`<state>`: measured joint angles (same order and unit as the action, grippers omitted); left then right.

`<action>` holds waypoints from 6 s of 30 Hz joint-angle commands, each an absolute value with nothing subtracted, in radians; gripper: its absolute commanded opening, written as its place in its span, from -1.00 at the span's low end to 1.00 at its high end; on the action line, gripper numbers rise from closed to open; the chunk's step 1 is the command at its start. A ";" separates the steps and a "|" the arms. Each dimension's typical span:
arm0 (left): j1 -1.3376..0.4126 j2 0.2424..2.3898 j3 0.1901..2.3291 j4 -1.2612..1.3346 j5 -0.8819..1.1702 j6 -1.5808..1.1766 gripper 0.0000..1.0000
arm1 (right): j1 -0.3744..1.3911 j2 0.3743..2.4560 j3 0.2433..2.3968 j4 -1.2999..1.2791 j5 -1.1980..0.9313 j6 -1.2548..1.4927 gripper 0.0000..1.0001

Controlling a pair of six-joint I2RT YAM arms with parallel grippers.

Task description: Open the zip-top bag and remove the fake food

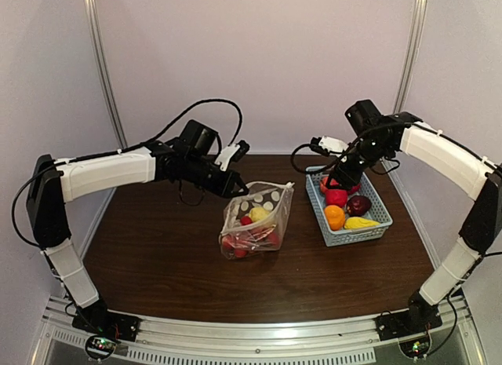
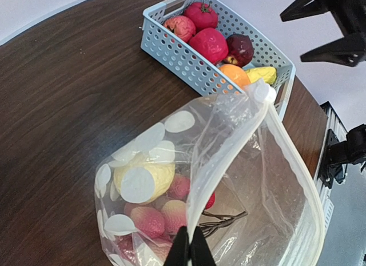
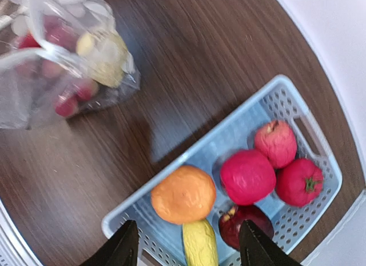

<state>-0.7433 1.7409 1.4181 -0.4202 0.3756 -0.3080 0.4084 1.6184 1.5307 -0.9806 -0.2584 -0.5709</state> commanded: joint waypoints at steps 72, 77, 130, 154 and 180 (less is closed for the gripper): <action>-0.772 1.867 1.437 -0.378 0.676 -0.462 -1.00 | 0.959 1.822 1.540 -0.752 0.068 -0.548 -0.93; -0.772 1.861 1.445 -0.388 0.669 -0.451 -1.00 | 0.959 1.797 1.606 -0.820 0.068 -0.581 -1.00; -0.736 1.824 1.481 -0.433 0.631 -0.383 -1.00 | 0.905 1.645 1.824 -1.012 -0.072 -0.780 -1.00; -0.709 1.826 1.486 -0.437 0.640 -0.383 -1.00 | 0.690 1.517 1.894 -1.064 -0.199 -0.766 -1.00; -0.681 1.799 1.483 -0.440 0.615 -0.385 -1.00 | 0.232 1.438 1.434 -0.751 -0.262 -0.626 -1.00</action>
